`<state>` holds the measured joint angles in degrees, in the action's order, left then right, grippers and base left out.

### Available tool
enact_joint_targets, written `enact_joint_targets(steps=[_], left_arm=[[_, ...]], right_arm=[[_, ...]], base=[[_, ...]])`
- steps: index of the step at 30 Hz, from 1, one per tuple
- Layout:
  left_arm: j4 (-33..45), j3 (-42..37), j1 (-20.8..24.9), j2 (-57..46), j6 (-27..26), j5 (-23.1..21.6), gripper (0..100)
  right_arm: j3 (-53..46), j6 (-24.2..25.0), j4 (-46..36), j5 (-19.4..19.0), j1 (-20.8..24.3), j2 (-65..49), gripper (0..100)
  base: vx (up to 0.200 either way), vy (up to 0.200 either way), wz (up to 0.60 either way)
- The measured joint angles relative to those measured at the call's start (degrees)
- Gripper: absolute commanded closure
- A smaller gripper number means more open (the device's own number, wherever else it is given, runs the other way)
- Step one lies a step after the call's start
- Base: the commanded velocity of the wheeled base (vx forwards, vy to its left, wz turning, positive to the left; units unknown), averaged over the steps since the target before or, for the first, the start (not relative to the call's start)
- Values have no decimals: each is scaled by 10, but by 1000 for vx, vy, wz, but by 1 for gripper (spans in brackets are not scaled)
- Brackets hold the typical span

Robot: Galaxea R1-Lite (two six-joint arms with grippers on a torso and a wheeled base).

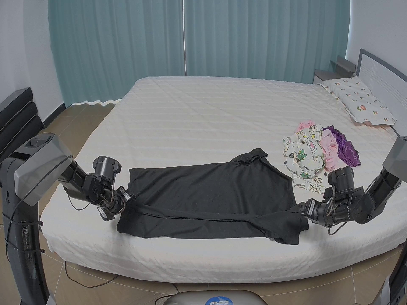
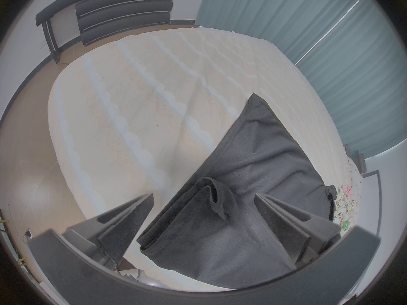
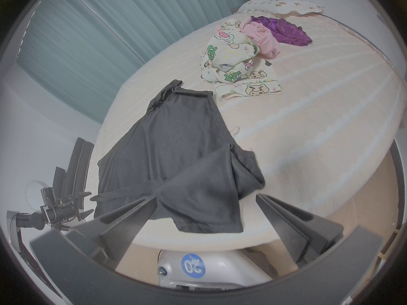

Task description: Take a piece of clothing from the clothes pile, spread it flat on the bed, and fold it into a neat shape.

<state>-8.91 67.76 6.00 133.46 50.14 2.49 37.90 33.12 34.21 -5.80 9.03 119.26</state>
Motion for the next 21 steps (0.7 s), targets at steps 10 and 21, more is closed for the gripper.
enact_joint_targets(steps=[10,21], left_arm=[[-4,3,0,-1,2,-7,0],[-5,2,0,5,3,-8,0]], right_arm=[[47,1,87,-4,0,100,0],[74,20,92,-4,3,144,100]], base=[[0,0,0],[0,0,0]])
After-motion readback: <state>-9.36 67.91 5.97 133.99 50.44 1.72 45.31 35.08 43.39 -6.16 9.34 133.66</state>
